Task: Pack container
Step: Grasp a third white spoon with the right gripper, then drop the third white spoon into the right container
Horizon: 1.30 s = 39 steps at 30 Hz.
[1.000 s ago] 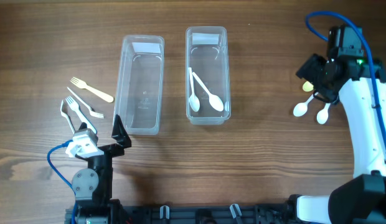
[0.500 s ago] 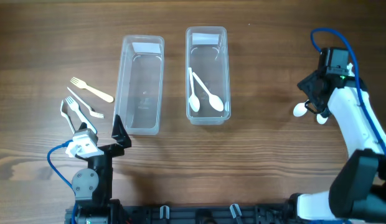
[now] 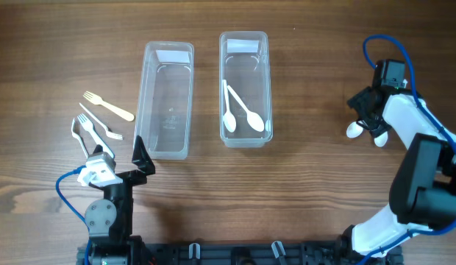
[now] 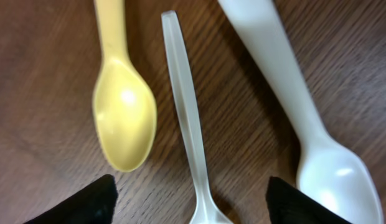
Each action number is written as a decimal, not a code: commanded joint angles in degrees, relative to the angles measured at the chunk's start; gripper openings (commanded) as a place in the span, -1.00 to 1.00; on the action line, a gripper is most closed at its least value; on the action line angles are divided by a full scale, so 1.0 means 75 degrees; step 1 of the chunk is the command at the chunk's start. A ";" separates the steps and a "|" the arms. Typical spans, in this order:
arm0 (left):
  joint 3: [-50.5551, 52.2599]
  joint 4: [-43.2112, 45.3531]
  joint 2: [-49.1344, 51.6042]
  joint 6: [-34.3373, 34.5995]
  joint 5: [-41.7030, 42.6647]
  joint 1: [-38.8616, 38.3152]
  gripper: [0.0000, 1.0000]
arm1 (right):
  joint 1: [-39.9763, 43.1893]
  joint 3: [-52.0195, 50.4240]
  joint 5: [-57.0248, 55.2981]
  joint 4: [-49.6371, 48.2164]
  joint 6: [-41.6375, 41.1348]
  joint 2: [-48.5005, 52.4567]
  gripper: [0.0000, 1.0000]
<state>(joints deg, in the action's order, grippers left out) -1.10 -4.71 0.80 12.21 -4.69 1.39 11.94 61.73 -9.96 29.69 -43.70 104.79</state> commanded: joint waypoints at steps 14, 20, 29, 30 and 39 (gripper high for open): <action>0.0038 0.0006 -0.0055 -0.0149 -0.0047 -0.0050 0.99 | 0.0017 -0.0047 0.0137 0.0233 0.0038 0.0743 -0.91; 0.0038 0.0009 -0.0055 -0.0149 -0.0047 -0.0050 1.00 | 0.0017 -0.0041 0.0131 0.0775 0.0050 0.0146 -0.92; 0.0038 0.0006 -0.0055 -0.0149 -0.0047 -0.0050 1.00 | -0.1227 -0.0041 0.0562 0.0656 0.2442 -0.2841 -0.91; 0.0038 0.0006 -0.0055 -0.0149 -0.0047 -0.0050 0.99 | -0.1460 -0.0041 0.0796 0.0589 0.2535 -0.2993 -0.91; 0.0038 0.0006 -0.0055 -0.0149 -0.0047 -0.0050 1.00 | -0.4383 -0.0041 0.1853 -0.0877 0.2795 -0.3022 -0.91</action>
<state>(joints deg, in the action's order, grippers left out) -1.10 -4.71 0.80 12.21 -4.69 1.39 -16.84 61.36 2.07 25.26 -23.83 81.17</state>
